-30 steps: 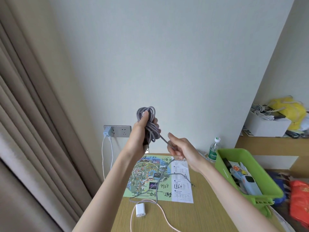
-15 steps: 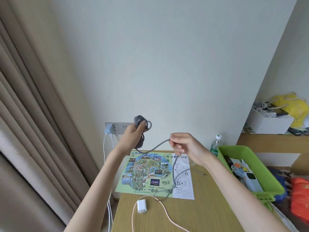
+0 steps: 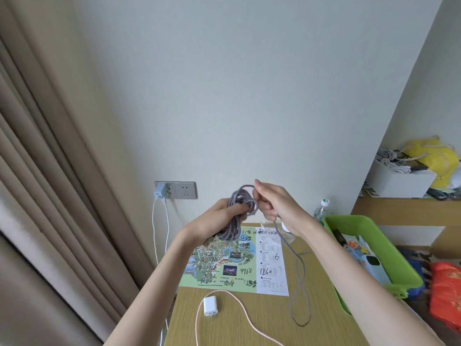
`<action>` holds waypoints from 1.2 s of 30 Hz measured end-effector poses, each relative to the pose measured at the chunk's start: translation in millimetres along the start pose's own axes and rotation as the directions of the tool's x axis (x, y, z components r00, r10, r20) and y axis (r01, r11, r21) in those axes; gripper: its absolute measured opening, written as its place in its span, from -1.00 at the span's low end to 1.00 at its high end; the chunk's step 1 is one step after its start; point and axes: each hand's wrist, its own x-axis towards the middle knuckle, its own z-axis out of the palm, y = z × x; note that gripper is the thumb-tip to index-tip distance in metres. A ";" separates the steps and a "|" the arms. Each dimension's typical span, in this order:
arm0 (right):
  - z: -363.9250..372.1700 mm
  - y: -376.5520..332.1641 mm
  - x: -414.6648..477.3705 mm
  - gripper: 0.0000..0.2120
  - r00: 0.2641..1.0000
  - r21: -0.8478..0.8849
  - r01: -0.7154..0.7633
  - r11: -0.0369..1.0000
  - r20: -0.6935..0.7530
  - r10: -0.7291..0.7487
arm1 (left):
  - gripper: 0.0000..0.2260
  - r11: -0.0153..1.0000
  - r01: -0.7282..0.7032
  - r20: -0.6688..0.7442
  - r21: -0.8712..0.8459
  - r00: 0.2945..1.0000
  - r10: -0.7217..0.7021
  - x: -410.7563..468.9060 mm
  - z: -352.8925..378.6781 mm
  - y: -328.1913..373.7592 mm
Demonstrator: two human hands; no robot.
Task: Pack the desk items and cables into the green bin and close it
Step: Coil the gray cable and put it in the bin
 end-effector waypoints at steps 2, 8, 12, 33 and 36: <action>-2.4 8.3 -5.3 -0.58 0.999 0.069 -0.012 0.998 0.049 0.009 | -0.79 0.993 -0.010 -0.109 -0.114 0.994 -0.003 1.8 -2.5 3.9; 7.6 20.9 -17.2 -0.61 0.985 0.105 -0.036 0.994 0.170 0.017 | -0.62 0.909 -0.133 -0.195 -0.396 0.979 0.058 13.6 -5.5 9.1; 13.2 17.6 -18.1 -0.60 0.971 0.103 -0.033 0.994 0.238 0.008 | -0.78 0.871 -0.215 -0.235 -0.441 0.965 0.119 13.6 1.9 9.8; -38.4 -7.3 -28.4 -0.55 0.999 -0.075 0.016 0.997 -0.028 -0.018 | -0.70 0.874 -0.110 -0.505 -0.473 0.847 -0.166 11.1 -20.1 5.2; -47.4 -16.0 -28.7 -0.64 0.999 0.001 0.028 1.000 -0.038 -0.028 | -0.69 0.953 -0.023 -0.527 -0.303 0.837 -0.147 8.7 -22.7 -2.9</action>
